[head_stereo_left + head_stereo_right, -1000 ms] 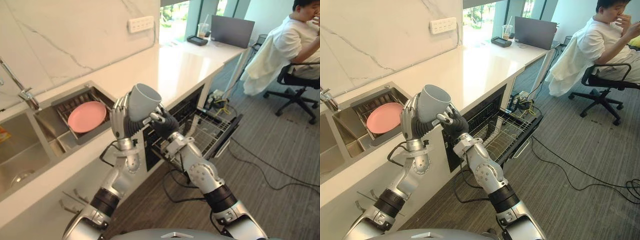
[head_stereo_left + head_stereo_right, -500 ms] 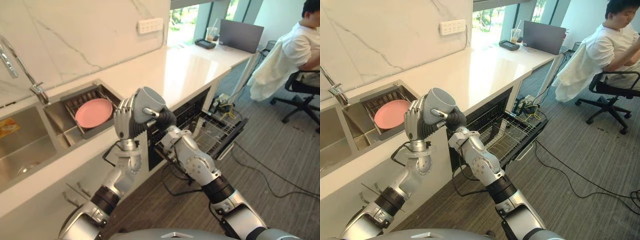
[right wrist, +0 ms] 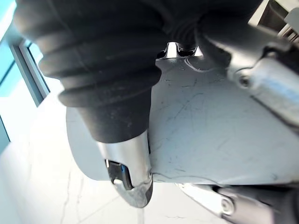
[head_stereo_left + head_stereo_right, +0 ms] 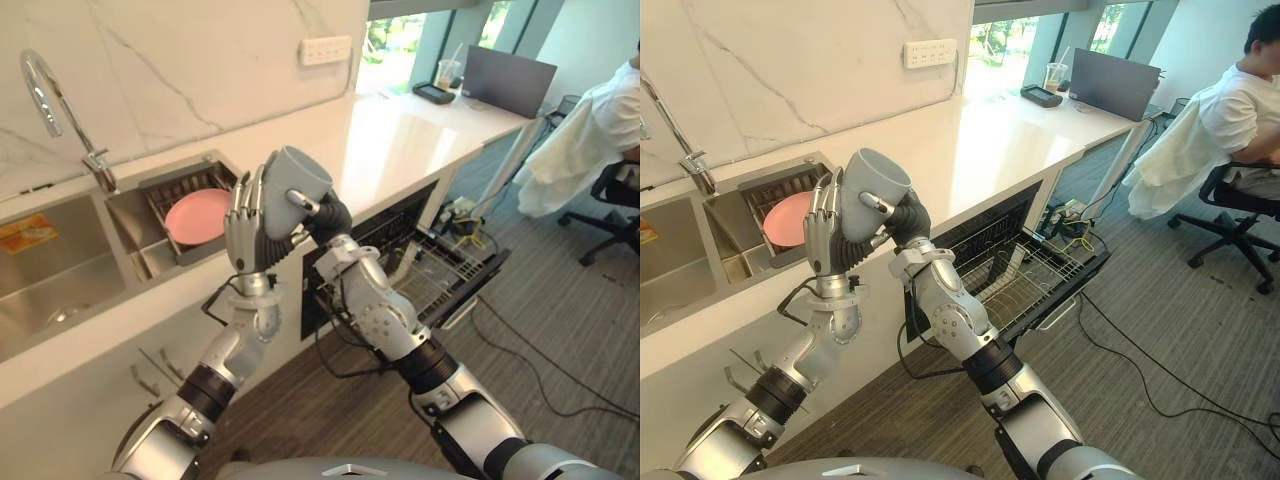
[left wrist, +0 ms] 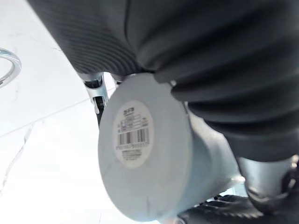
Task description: Walk over to the sink, pick up the cup, carry it to the dishwasher, place the cup inside the dishwasher, then close the dishwasher door
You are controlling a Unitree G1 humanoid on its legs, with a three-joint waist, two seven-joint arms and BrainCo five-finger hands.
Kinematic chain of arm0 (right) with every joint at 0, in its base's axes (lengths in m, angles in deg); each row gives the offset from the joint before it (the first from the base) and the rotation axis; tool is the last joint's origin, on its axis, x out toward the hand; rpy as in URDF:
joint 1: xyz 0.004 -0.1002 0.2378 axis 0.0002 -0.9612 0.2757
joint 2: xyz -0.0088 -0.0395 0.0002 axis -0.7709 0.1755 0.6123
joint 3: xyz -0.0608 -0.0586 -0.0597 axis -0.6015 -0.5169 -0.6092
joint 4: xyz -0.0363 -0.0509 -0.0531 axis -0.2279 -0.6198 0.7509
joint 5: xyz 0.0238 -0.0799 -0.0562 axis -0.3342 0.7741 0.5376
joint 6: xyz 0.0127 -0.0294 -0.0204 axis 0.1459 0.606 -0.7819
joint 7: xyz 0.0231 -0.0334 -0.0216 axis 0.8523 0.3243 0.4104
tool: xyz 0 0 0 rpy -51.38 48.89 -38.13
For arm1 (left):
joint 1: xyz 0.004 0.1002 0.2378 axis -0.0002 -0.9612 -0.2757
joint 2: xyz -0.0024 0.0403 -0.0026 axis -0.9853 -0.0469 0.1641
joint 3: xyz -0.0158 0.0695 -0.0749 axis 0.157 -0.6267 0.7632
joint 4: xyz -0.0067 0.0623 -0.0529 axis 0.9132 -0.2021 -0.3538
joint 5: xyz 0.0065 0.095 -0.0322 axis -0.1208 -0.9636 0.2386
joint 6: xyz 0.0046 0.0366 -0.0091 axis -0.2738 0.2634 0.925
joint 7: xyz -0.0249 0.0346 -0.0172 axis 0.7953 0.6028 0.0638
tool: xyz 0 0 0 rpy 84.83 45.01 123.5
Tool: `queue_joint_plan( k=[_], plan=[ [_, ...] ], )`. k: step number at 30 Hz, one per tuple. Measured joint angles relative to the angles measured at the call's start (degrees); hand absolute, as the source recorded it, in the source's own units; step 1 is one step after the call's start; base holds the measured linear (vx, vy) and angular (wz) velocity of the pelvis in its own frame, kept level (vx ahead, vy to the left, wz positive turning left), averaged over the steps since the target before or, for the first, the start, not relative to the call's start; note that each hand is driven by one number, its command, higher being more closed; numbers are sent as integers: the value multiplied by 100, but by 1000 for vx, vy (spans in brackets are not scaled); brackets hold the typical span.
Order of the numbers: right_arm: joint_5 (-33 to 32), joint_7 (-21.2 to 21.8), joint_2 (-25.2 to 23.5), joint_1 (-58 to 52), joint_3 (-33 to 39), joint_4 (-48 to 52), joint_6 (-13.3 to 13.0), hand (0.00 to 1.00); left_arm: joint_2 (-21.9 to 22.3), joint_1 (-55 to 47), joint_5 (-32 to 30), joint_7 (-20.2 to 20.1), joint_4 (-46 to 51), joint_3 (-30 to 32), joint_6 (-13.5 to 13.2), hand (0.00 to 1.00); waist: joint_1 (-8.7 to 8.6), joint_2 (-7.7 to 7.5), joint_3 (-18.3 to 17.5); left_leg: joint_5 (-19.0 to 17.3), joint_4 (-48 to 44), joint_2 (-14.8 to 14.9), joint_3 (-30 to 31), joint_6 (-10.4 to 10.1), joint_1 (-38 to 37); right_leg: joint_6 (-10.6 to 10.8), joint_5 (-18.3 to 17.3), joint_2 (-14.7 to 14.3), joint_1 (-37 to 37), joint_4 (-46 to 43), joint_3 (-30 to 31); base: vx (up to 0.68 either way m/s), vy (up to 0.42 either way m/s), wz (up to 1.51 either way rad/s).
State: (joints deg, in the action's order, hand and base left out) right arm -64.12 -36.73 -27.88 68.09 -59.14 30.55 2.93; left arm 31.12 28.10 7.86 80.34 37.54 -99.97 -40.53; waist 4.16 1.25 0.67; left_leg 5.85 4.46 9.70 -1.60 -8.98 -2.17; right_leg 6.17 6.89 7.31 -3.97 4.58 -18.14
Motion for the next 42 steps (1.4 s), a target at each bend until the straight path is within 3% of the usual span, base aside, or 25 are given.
queue_joint_plan(
  k=[2,11,12,17,20,23,27,31,34,37,39,42],
  plan=[
    [-29,-111,-62,45,44,-1,-274,100,10,-12,5,17,2,-27,-30,0,31,48,30,0,0,0,0,-5,-1,-5,4,0,1,0,1,0,0,0],
    [342,-633,-276,159,65,-4,-773,100,11,-111,-2,130,0,-27,-95,0,36,153,60,1,-1,21,-13,-5,-10,-9,3,-22,9,1,21,0,0,0],
    [595,-831,-316,161,108,-3,-921,100,7,-215,-2,130,0,-30,-89,0,34,171,71,6,0,20,-31,2,-28,-7,1,-23,11,1,34,-4,1,-10],
    [1854,-1623,-453,790,1271,199,-1531,100,26,-795,31,-69,-226,-14,140,0,-39,241,107,-6,1,-7,-185,11,-89,8,12,7,46,1,165,-7,8,-14],
    [2115,-1828,-253,781,1879,586,-1755,100,29,-973,383,-375,-209,221,116,0,-104,244,107,-12,1,-21,-256,22,-99,21,13,27,62,1,177,-4,6,-5],
    [2112,-1803,169,246,2499,766,-1693,100,24,-1078,601,-738,-180,423,-24,0,-140,244,107,-18,20,-32,-305,31,-100,56,-3,38,92,1,198,-7,4,-8],
    [2109,-1453,359,-602,3201,689,-1276,100,78,-1370,1434,-1468,115,495,-677,0,-194,282,129,-26,32,-33,-307,34,-93,74,-21,40,99,1,197,0,0,0],
    [2335,-824,592,-1192,3593,283,-696,100,282,-2204,3471,-3070,331,275,-1027,0,-273,328,131,-49,32,-32,-314,31,-82,88,-41,42,114,1,194,0,0,0],
    [2768,-579,740,-1272,3872,-259,-533,100,355,-2776,4421,-3987,333,-92,-1082,0,-244,260,176,-67,33,-30,-266,36,3,94,-57,46,107,0,161,-10,-2,10],
    [3016,-421,1008,-1275,4106,-713,-529,100,342,-3140,4839,-4629,258,-157,-1045,0,-183,236,193,-87,34,-40,-134,82,55,114,-87,58,65,0,51,-10,-3,23],
    [3072,-328,1253,-1271,4155,-1025,-537,100,329,-3237,5002,-4902,-87,-69,-931,0,-114,235,194,-79,34,-40,-116,93,88,127,-99,63,55,0,0,6,-7,17],
    [3256,-285,1349,-1258,4135,-1629,-559,100,244,-3263,4934,-4930,-1050,262,-721,0,-138,199,216,-46,35,-67,8,44,86,140,-145,80,-35,-10,-147,11,-10,22]
  ],
)
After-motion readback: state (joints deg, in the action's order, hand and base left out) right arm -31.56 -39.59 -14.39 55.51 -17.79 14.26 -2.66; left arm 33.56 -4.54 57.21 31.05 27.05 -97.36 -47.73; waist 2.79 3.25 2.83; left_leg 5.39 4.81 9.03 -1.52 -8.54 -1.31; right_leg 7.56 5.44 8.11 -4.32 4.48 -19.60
